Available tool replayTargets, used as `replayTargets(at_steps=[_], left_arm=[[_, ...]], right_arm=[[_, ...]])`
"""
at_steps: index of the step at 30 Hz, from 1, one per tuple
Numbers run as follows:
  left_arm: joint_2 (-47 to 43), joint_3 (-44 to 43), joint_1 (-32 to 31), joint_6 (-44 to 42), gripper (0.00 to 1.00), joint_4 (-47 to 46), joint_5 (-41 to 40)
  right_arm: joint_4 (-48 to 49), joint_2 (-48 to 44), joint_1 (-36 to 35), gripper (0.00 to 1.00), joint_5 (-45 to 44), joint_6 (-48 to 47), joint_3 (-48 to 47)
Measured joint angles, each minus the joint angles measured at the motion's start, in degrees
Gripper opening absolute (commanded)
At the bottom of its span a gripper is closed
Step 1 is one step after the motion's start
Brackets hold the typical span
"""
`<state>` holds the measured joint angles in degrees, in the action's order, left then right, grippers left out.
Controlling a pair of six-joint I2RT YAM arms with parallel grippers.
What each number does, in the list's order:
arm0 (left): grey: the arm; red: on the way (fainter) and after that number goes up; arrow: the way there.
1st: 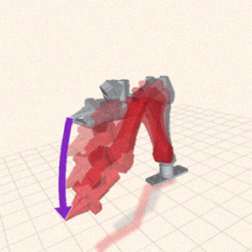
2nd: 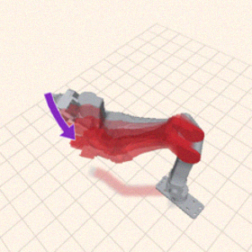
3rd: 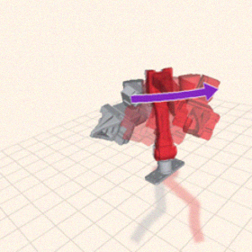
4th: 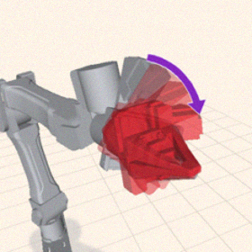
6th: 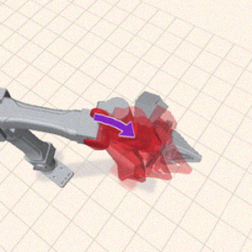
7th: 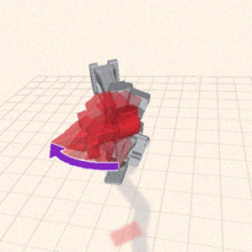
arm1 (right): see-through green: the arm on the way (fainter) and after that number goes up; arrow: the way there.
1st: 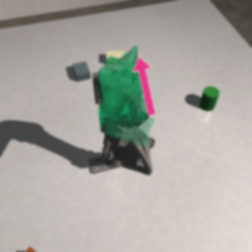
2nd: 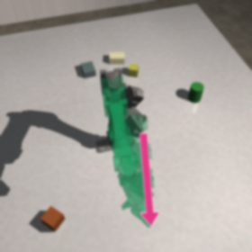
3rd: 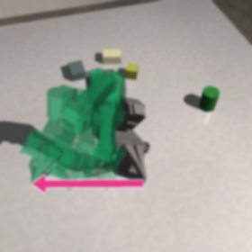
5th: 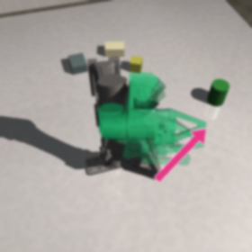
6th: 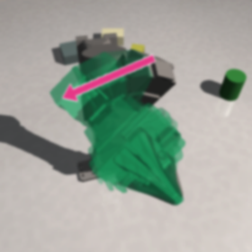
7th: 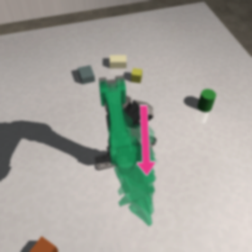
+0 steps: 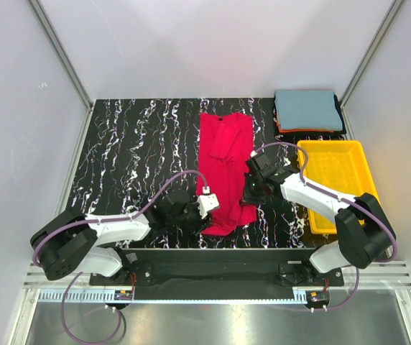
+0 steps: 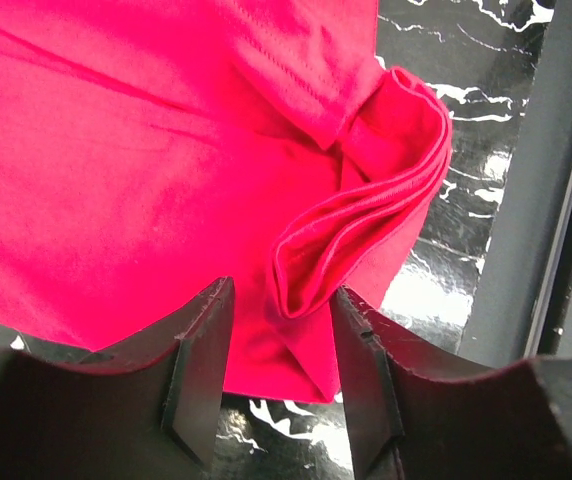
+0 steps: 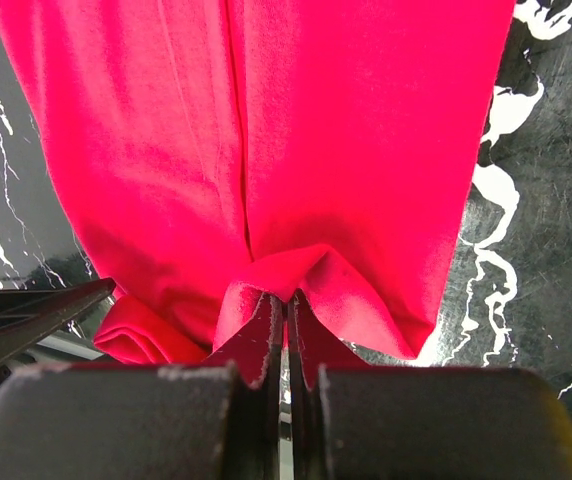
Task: Fold and stack the t-shirts
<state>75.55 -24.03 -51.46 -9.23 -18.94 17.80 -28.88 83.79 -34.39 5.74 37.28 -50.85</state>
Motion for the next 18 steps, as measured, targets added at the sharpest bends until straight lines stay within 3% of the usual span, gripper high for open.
replayTargets(at_steps=[4, 6, 7, 8, 10, 18], left_arm=[[1.27, -1.25, 0.0, -0.98, 0.43, 0.02, 0.02], [1.92, -1.79, 0.0, -1.51, 0.35, 0.04, 0.17], [2.21, -1.99, 0.0, -1.79, 0.3, 0.04, 0.28], [2.43, -2.14, 0.0, -2.03, 0.13, 0.07, 0.48], [2.64, -2.32, 0.0, -2.32, 0.0, 0.09, 0.85], [2.54, -2.4, 0.0, -2.93, 0.0, 0.28, 1.31]], right_arm=[[0.33, 0.0, 0.02, 0.0, 0.02, 0.0, 0.0], [0.37, 0.0, 0.07, 0.0, 0.04, 0.0, 0.0], [0.37, 0.0, 0.07, 0.0, 0.02, 0.02, 0.0], [0.37, 0.0, 0.11, 0.0, 0.04, 0.0, 0.0], [0.37, 0.0, 0.17, 0.0, 0.04, 0.0, 0.04], [0.55, -0.5, 1.11, 0.0, 0.02, 0.02, 0.9]])
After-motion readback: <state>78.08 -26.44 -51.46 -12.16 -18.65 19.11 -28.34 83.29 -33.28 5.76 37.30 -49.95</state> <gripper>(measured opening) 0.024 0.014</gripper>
